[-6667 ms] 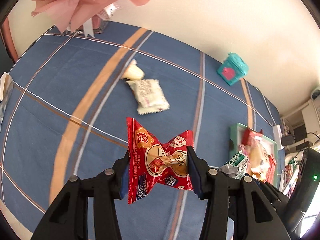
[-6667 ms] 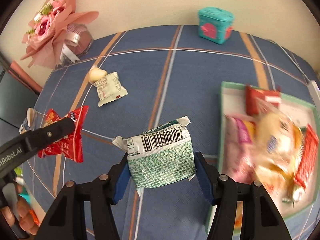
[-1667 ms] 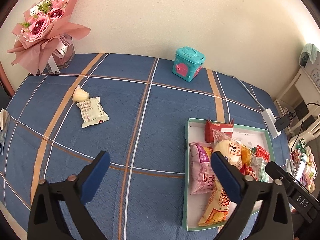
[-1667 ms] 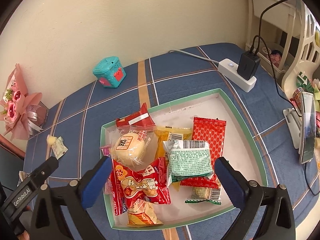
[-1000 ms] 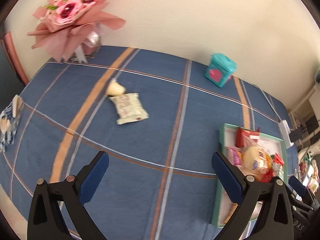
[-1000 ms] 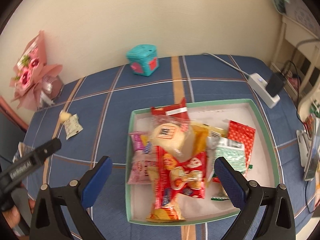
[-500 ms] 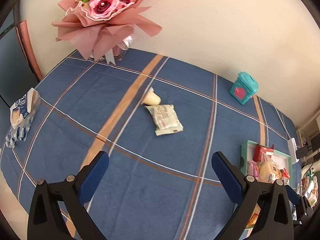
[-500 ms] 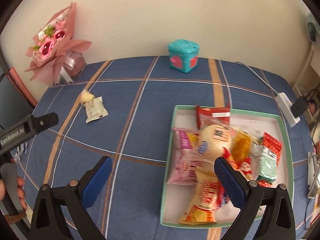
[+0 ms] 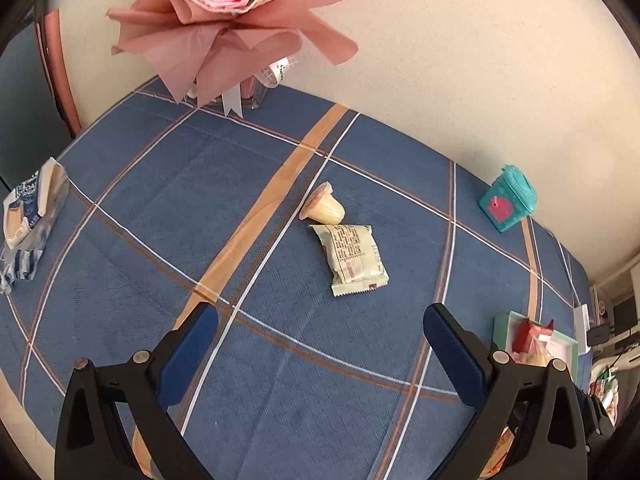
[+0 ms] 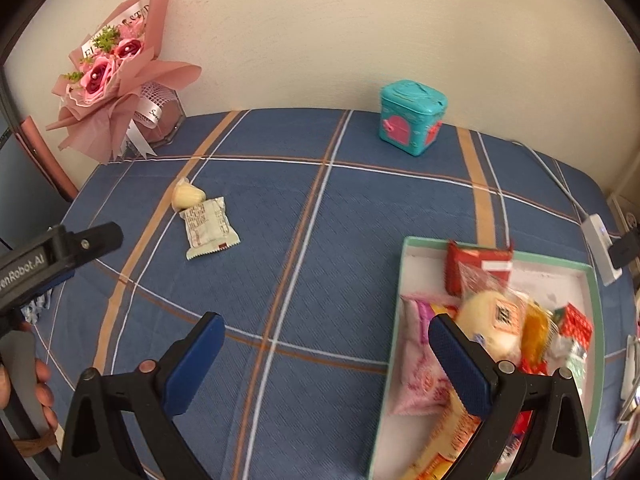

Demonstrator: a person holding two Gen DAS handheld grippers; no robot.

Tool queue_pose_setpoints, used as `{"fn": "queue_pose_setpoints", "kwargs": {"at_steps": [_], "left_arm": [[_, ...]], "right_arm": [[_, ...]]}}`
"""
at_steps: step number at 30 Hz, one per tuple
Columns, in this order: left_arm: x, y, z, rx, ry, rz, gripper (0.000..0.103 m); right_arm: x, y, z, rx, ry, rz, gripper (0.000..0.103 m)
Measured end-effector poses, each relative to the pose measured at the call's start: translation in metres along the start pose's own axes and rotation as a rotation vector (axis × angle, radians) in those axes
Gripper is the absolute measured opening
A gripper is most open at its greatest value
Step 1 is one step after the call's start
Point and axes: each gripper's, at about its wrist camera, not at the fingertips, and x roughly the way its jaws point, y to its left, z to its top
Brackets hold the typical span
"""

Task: Organize snacks
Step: 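Move both grippers away from the tray toward the pudding cup and cream packet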

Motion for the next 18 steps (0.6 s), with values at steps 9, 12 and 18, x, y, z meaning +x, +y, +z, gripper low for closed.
{"fn": "queue_pose_setpoints", "kwargs": {"at_steps": [9,12,18], "left_arm": [[0.032,0.013,0.020,0.014,0.023,-0.012,0.102],[0.047,0.025,0.025,0.030,0.033,0.009,0.102],[0.073,0.049,0.043,0.019,0.049,-0.051,0.102]], "right_arm": [[0.035,0.033,0.025,-0.040,0.037,0.049,0.103],[0.051,0.044,0.032,-0.055,0.051,0.053,0.103],[0.090,0.068,0.051,-0.094,0.093,0.066,0.103]]}}
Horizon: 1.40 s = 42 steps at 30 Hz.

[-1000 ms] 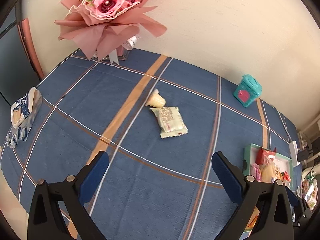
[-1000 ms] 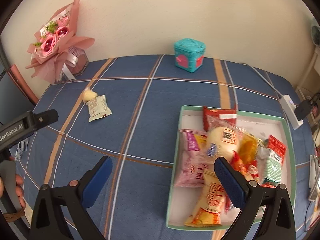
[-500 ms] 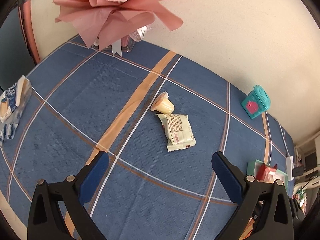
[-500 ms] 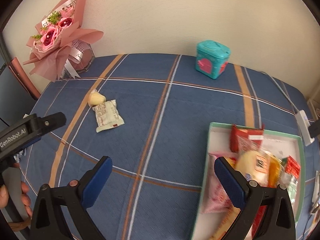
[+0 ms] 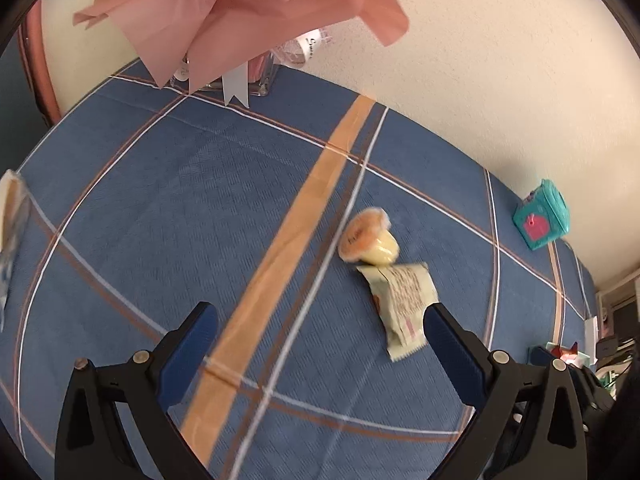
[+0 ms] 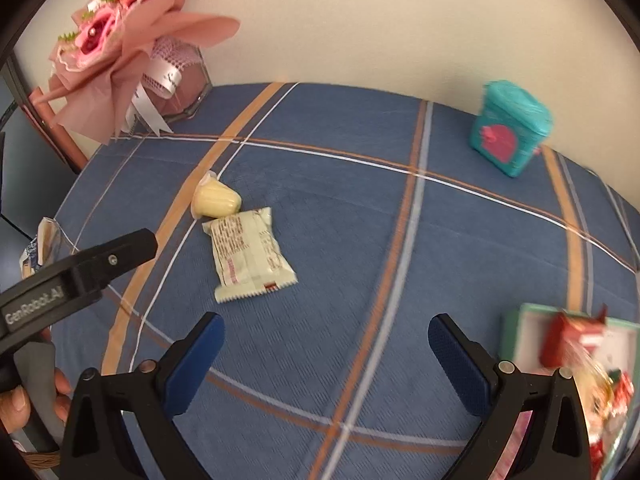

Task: Organize snacks
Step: 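Move both grippers away from the tray toward the pudding cup and cream packet, then grasp the yellow pudding cup with the left gripper while the right grasps the cream packet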

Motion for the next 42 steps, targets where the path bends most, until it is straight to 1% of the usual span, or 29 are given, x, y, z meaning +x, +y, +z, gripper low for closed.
{"fn": "queue_pose_setpoints", "kwargs": {"at_steps": [3,8,12,16,17,21,27,31,33,34,37,42], "left_arm": [[0.004,0.007,0.010,0.059,-0.006,0.021,0.102],[0.014,0.017,0.023,0.072,0.028,-0.019,0.102],[0.019,0.020,0.031,0.075,0.048,-0.062,0.102],[0.025,0.015,0.037,0.080,0.054,-0.087,0.102],[0.027,0.012,0.038,0.084,0.057,-0.091,0.102],[0.036,0.000,0.040,0.108,0.066,-0.092,0.102],[0.041,-0.015,0.041,0.150,0.049,-0.084,0.102],[0.044,-0.022,0.042,0.159,0.042,-0.108,0.101],[0.047,-0.027,0.042,0.169,0.041,-0.108,0.101],[0.048,-0.029,0.042,0.175,0.042,-0.106,0.100],[0.055,-0.038,0.041,0.198,0.058,-0.105,0.087],[0.064,-0.049,0.039,0.209,0.066,-0.109,0.085]], "right_arm": [[0.019,0.012,0.011,-0.015,0.021,0.020,0.103],[0.049,0.030,0.024,-0.030,0.047,0.022,0.103],[0.072,0.039,0.031,-0.032,0.085,0.043,0.103],[0.086,0.043,0.035,-0.056,0.093,-0.001,0.103],[0.088,0.044,0.037,-0.064,0.089,-0.013,0.103],[0.089,0.044,0.040,-0.067,0.081,-0.008,0.103],[0.089,0.039,0.040,-0.071,0.070,-0.005,0.101],[0.086,0.032,0.041,-0.059,0.063,-0.003,0.100],[0.086,0.026,0.041,-0.058,0.060,-0.010,0.099],[0.086,0.023,0.041,-0.056,0.060,-0.018,0.099],[0.084,0.009,0.041,-0.034,0.056,-0.025,0.096],[0.080,-0.004,0.042,-0.032,0.052,-0.031,0.087]]}}
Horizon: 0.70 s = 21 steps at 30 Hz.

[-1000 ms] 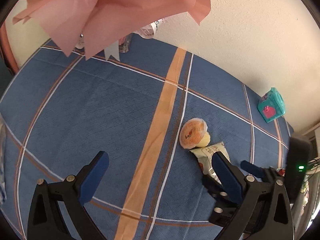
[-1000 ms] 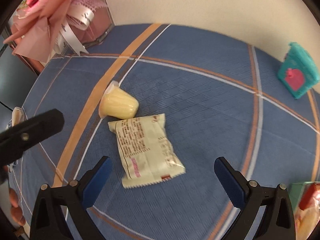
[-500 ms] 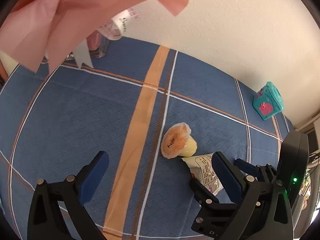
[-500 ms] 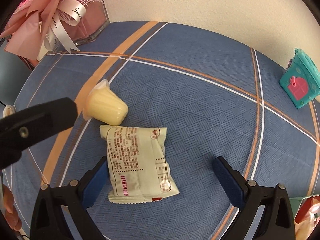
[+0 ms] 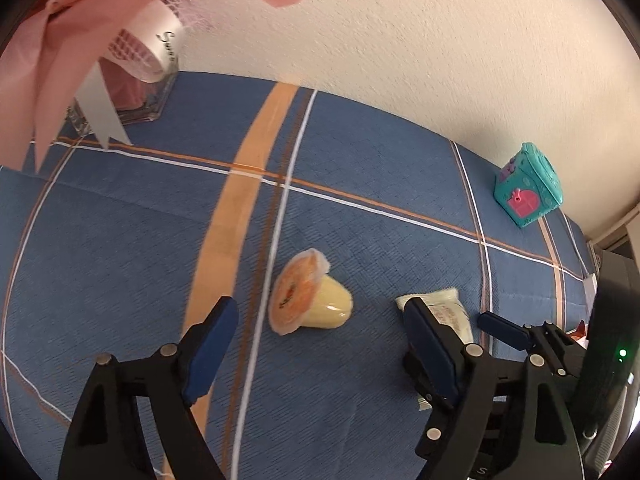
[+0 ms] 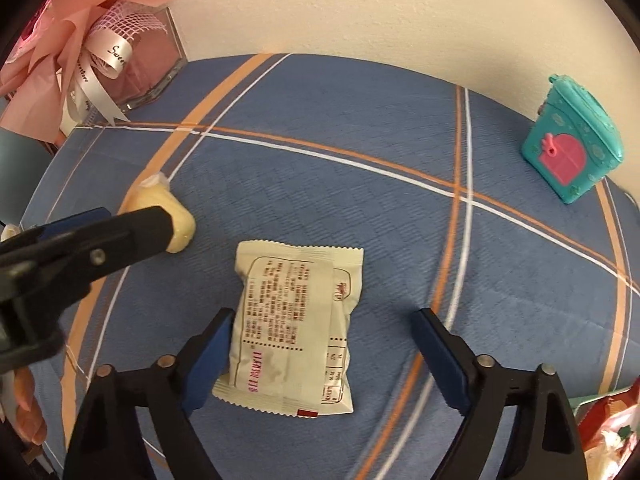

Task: Organize snacks
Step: 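Grasp the yellow pudding cup with the left gripper while the right grasps the cream packet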

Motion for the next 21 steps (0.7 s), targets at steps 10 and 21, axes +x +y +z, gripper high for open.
{"fn": "queue_pose_setpoints", "kwargs": {"at_steps": [10,21], "left_arm": [[0.014,-0.017,0.000,0.059,0.025,0.068,0.068],[0.019,-0.008,0.000,0.038,0.025,0.119,0.046]], "right_arm": [[-0.007,-0.014,-0.006,-0.007,-0.007,-0.009,0.072],[-0.010,-0.015,-0.012,-0.002,-0.005,-0.007,0.065]]}}
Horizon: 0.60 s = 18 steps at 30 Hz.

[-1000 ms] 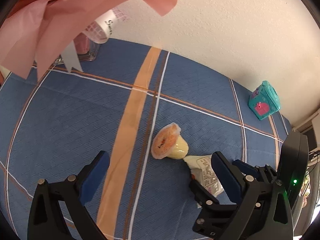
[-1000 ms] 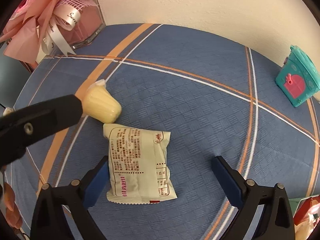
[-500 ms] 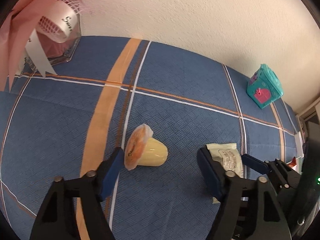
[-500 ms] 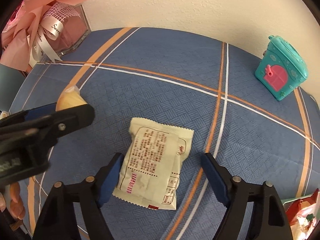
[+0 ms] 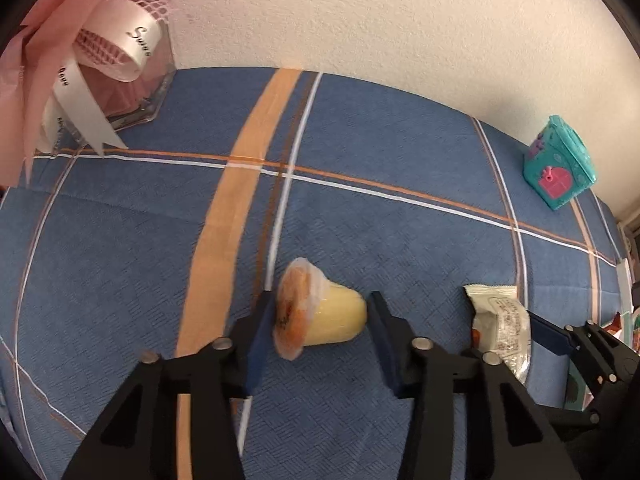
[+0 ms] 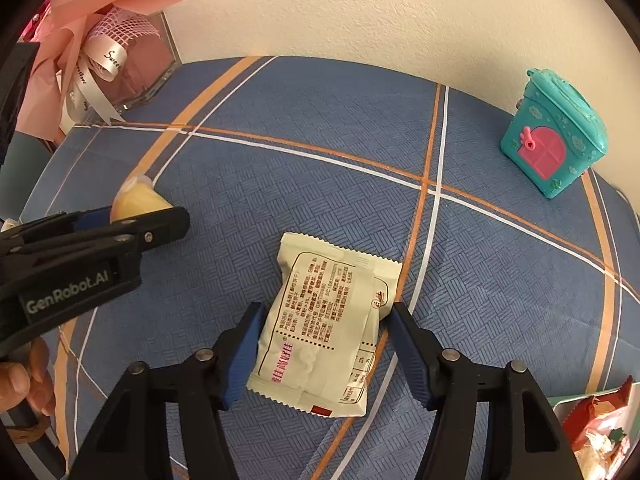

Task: Organize snacks
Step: 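Grasp the yellow pudding cup with the left gripper while the right grasps the cream packet, then carry the pudding cup over the tray with the left gripper while the right carries the cream packet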

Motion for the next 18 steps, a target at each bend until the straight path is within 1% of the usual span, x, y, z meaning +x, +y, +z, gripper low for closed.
{"fn": "queue_pose_setpoints", "kwargs": {"at_steps": [4,5,6,8,10,14,18], "left_arm": [[-0.002,0.002,-0.003,-0.012,-0.003,-0.006,0.046],[-0.003,0.001,-0.004,-0.011,-0.002,-0.004,0.046],[-0.004,0.000,-0.005,-0.013,-0.001,-0.004,0.046],[-0.005,0.000,-0.006,-0.024,0.001,-0.008,0.046],[-0.008,0.000,-0.009,-0.042,0.006,-0.014,0.046],[-0.017,-0.003,-0.014,-0.063,0.006,-0.022,0.043],[-0.030,-0.010,-0.022,-0.081,0.006,-0.047,0.042]], "right_arm": [[-0.002,-0.001,-0.002,0.001,0.001,0.001,0.062],[-0.002,-0.002,-0.001,0.000,0.002,0.000,0.060],[-0.003,-0.002,-0.001,-0.001,0.002,-0.002,0.055],[-0.004,-0.002,-0.003,-0.001,0.006,-0.013,0.055],[-0.007,-0.004,-0.006,0.002,0.012,-0.006,0.055],[-0.015,-0.007,-0.012,0.007,0.011,-0.005,0.055],[-0.029,-0.012,-0.020,0.028,0.005,0.005,0.055]]}}
